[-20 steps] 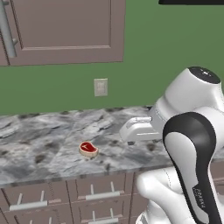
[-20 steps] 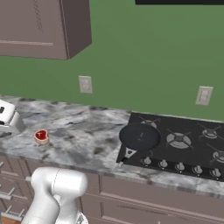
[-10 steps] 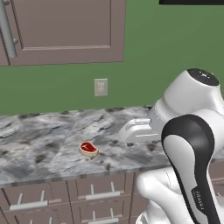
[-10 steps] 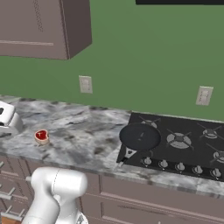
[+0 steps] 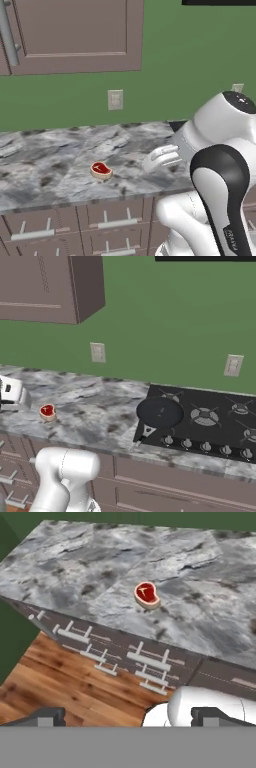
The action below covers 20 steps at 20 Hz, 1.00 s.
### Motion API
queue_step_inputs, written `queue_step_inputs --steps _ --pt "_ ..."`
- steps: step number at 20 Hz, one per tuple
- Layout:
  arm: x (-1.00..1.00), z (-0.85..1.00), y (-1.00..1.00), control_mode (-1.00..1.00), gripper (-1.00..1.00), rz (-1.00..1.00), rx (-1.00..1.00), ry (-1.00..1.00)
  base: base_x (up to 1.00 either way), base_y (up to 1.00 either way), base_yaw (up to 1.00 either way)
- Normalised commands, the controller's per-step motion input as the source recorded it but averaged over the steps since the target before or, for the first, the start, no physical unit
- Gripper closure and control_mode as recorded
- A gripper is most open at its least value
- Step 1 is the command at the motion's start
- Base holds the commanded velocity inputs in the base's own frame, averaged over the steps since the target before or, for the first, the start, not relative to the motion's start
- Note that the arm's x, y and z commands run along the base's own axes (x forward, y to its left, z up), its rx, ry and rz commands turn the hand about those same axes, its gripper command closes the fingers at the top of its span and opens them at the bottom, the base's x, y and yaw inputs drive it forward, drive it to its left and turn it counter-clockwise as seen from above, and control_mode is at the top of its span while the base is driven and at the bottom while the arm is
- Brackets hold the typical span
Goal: Place both pans onto different burners. Then place the bell pepper and the steak on different pans.
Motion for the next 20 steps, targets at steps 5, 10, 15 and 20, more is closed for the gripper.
queue_step_inputs --steps 5,10,15,20 --pt "0.11 0.0 -0.11 -1.0 -1.0 0.19 -0.01 -0.03 0.0 0.0 0.0" --pt "0.17 -0.04 0.0 -1.0 -1.0 0.14 -0.03 0.0 0.0 0.0 0.0" --pt "0.3 -0.19 0.03 -1.0 -1.0 0.03 -0.04 0.03 0.0 0.0 0.0" --pt "0.26 -0.32 0.19 -1.0 -1.0 0.0 -0.08 0.06 0.0 0.0 0.0"
